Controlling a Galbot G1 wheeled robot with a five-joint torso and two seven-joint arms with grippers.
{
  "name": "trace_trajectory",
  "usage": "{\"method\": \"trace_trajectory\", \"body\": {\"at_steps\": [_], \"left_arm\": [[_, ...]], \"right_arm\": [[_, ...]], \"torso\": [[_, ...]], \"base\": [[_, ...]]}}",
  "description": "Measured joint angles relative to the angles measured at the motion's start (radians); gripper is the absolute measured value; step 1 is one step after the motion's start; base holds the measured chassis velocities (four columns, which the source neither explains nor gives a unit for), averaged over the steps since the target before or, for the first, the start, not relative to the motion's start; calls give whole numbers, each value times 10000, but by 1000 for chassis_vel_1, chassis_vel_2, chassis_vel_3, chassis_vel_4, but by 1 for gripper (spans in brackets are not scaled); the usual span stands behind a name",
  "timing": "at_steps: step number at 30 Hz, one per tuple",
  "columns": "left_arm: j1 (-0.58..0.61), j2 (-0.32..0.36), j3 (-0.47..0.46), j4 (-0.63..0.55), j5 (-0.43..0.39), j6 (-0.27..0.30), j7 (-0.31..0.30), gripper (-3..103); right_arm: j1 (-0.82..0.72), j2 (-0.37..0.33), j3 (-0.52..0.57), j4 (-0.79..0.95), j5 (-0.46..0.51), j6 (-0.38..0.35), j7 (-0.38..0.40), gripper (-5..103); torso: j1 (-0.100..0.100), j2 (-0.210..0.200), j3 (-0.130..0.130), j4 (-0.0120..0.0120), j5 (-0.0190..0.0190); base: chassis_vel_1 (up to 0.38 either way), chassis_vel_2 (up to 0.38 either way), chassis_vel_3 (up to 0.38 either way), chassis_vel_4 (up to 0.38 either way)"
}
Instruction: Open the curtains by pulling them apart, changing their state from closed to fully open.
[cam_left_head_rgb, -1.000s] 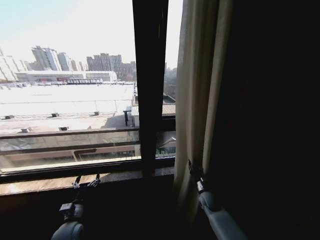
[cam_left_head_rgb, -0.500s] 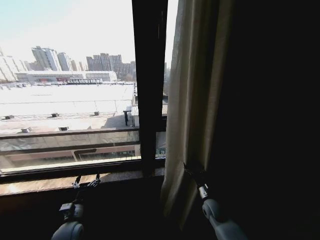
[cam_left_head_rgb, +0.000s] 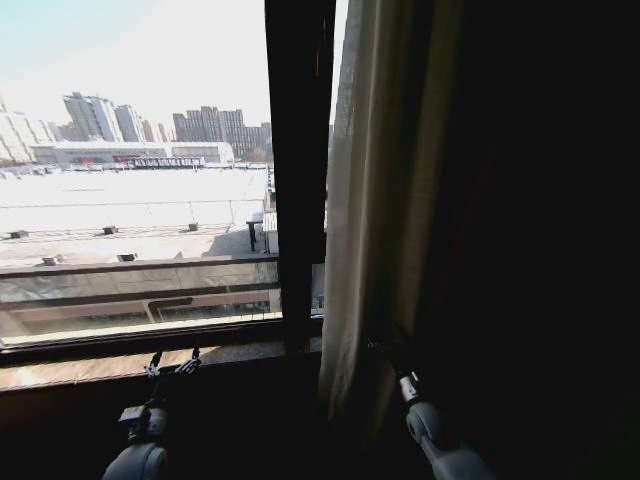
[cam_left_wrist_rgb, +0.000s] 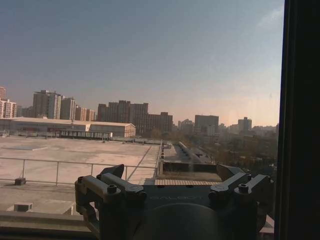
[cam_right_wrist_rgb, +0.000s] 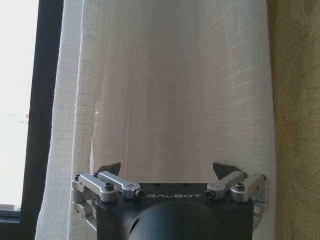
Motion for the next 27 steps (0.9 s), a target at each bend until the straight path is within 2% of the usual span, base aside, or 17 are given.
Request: {"method": "trace_trajectory", "body": {"at_steps": [12, 27], "left_arm": [[0, 0, 1, 0, 0, 0, 0, 100], [0, -1, 1, 0, 0, 0, 0, 100]], "right_arm": [[17, 5, 1, -23, -6, -8, 8, 100], [28, 7, -2, -35, -6, -12, 17, 100]], "torso": [[0, 0, 0, -1, 1], [0, 0, 0, 0, 0]], "base": [[68, 38, -63, -44], [282, 249, -285, -227]]}}
